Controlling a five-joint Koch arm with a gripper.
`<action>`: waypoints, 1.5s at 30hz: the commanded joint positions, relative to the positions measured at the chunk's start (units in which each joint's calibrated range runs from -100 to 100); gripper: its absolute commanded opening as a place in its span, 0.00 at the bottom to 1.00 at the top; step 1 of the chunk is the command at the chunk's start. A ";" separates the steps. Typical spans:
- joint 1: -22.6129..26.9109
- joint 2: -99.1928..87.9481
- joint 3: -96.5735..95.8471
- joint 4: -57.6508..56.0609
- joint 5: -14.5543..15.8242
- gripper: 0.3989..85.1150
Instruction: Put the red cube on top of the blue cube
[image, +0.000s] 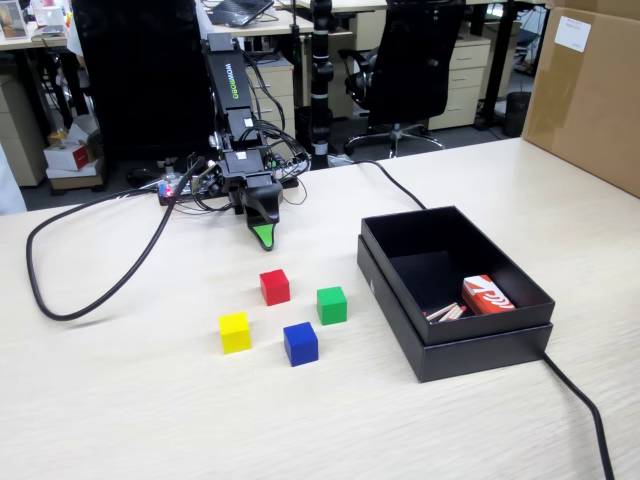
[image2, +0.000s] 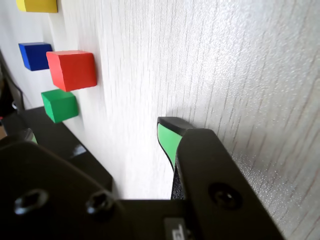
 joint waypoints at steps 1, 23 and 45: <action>-0.49 0.99 1.96 -4.58 -0.20 0.56; -1.47 39.20 62.43 -45.96 2.34 0.53; -2.59 83.03 91.26 -57.28 0.34 0.53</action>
